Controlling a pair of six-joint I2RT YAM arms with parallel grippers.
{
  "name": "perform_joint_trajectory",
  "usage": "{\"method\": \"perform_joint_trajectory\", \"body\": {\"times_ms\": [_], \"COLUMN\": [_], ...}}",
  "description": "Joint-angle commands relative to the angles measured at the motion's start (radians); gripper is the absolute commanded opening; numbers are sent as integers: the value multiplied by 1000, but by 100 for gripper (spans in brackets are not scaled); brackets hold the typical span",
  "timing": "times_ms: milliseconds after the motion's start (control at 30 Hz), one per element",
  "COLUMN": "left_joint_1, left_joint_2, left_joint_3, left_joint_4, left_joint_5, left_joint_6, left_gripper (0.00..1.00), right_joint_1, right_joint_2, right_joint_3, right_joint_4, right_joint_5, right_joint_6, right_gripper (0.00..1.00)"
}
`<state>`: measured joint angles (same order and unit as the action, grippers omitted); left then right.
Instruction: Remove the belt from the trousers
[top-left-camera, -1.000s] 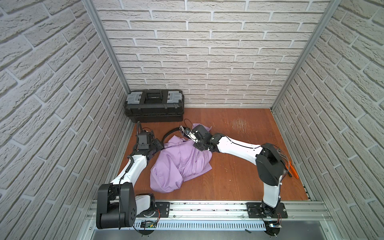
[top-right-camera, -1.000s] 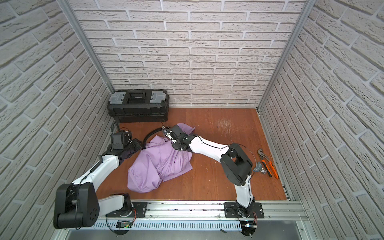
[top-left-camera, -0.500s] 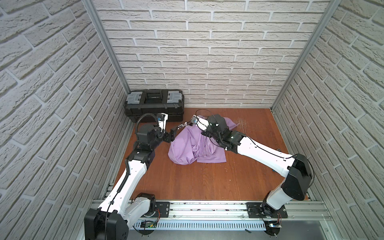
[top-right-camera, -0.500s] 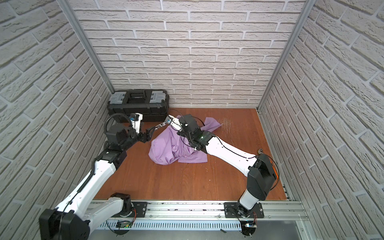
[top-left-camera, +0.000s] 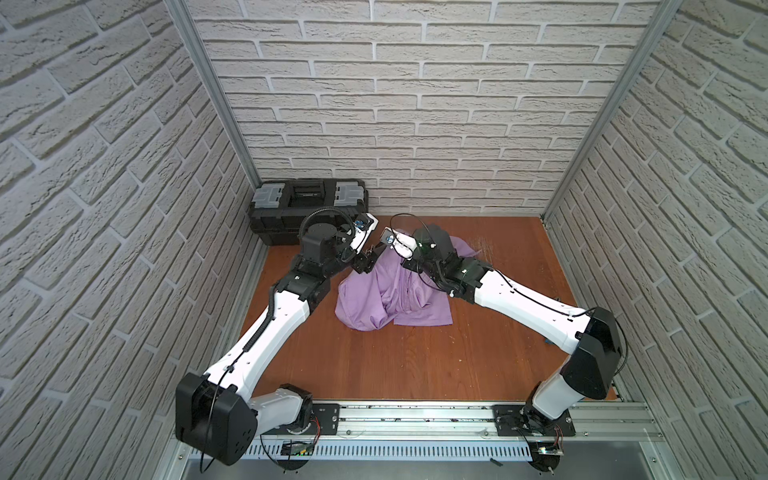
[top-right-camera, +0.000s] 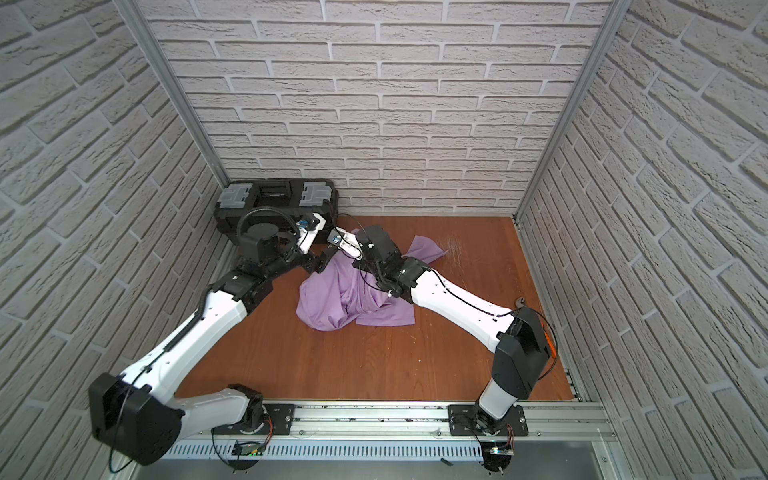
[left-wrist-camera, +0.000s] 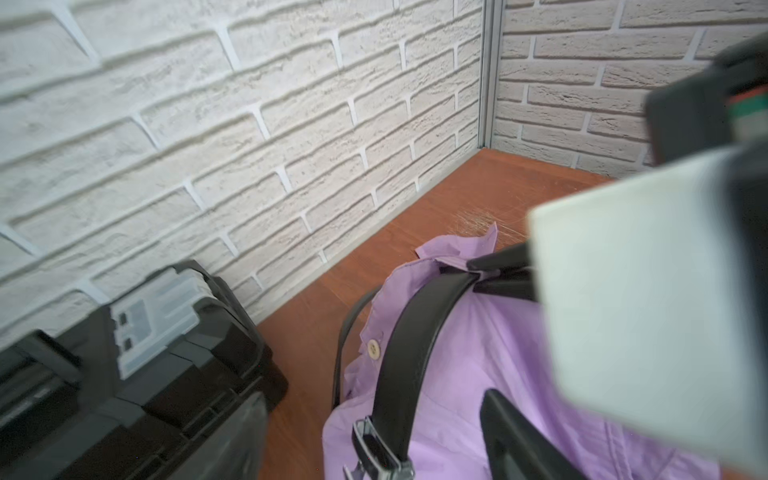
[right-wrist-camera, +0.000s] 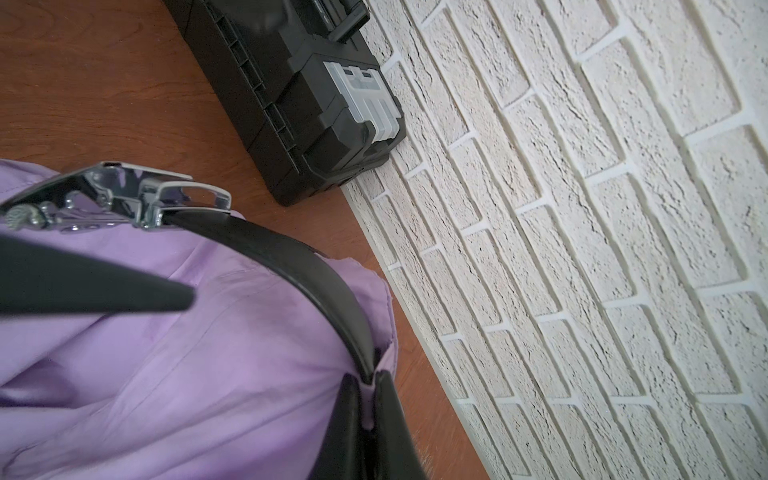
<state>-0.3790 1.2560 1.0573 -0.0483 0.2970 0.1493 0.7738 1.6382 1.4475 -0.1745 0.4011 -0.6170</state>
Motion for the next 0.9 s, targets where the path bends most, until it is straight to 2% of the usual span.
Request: {"method": "perform_joint_trajectory", "body": {"times_ms": [0, 167, 233, 267, 300, 333, 367, 467, 533, 600, 733, 867], "left_joint_1": [-2, -3, -2, -3, -2, -3, -2, -3, 1, 6, 12, 33], "left_joint_2": [48, 151, 183, 196, 206, 212, 210, 168, 120, 74, -21, -109], "left_joint_3": [31, 96, 121, 139, 159, 176, 194, 215, 210, 209, 186, 153], "left_joint_4": [42, 32, 25, 18, 10, 4, 1, 12, 34, 46, 78, 108], "left_joint_5": [0, 30, 37, 36, 31, 22, 12, -53, -80, -79, -105, -177], "left_joint_6": [-67, -64, -59, -60, -63, -69, -71, -46, -19, 9, 31, 23], "left_gripper": [79, 76, 70, 59, 43, 25, 0, 0, 0, 0, 0, 0], "right_joint_1": [0, 2, 3, 2, 3, 2, 2, -4, -18, -37, -89, -118], "right_joint_2": [-58, -58, -61, -62, -61, -60, -56, -46, -31, -9, 36, 53], "right_joint_3": [-2, -13, -20, -26, -31, -35, -43, -84, -102, -96, -81, -88], "right_joint_4": [133, 136, 145, 154, 158, 160, 167, 197, 200, 176, 167, 166], "right_joint_5": [-10, -10, -9, -10, -8, -2, 8, 42, 30, -8, -72, -85], "right_joint_6": [72, 81, 91, 97, 103, 107, 114, 133, 165, 217, 359, 417], "right_gripper": [3, 3, 3, 3, 3, 4, 7, 21, 39, 48, 47, 40]}}
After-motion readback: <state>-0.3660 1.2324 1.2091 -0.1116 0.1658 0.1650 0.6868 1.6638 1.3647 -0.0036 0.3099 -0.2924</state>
